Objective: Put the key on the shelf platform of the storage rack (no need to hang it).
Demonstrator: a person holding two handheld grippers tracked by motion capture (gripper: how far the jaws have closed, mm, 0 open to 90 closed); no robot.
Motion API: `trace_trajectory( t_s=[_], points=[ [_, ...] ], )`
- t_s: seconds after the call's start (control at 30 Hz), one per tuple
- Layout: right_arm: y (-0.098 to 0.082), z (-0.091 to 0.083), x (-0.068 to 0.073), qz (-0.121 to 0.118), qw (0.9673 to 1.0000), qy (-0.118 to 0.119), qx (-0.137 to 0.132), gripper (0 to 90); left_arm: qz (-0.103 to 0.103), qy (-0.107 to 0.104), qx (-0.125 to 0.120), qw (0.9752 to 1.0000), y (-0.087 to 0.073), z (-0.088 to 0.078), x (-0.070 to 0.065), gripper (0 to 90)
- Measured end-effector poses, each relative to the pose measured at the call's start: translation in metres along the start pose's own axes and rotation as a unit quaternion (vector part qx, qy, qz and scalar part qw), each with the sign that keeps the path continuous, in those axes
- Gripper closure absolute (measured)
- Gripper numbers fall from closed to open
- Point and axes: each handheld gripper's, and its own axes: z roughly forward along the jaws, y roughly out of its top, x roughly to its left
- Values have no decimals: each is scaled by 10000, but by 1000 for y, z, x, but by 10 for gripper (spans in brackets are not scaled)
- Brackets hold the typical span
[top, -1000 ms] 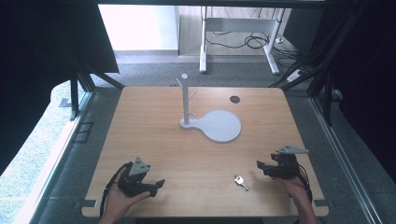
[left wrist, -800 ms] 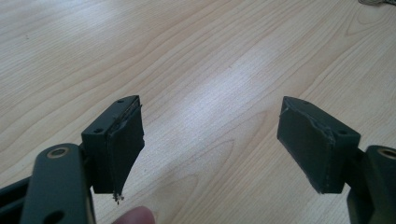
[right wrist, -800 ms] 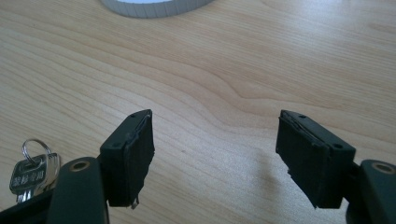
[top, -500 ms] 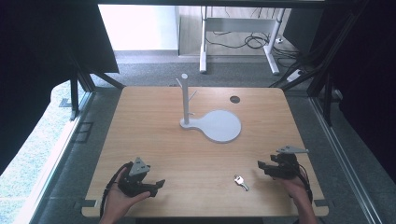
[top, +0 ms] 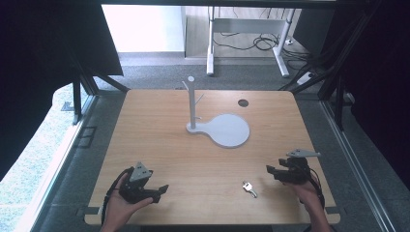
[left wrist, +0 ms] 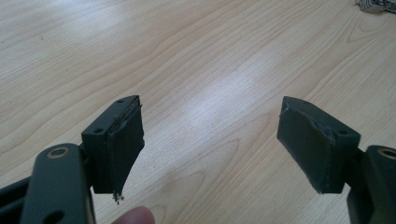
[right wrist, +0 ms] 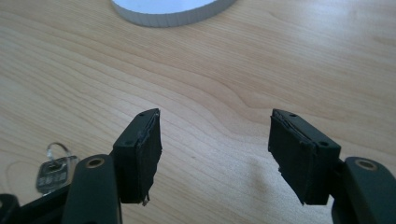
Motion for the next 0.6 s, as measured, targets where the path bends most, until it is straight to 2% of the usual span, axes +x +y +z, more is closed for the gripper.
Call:
trace_trajectory(
  t_s=[0.13,0.43,0.47,0.6],
  points=[
    [11,-6,5,-189,9998,32,108,356,27,-14,37,10000,0,2,-1,231],
    [25,-11,9,-314,9983,118,472,371,2,-7,8,10000,0,0,-1,230],
    [28,-11,11,-382,9971,114,645,387,14,-5,13,10000,0,0,-1,230],
    [31,-10,15,-522,9951,172,818,402,41,-23,44,10000,1,0,-2,230]
  ],
)
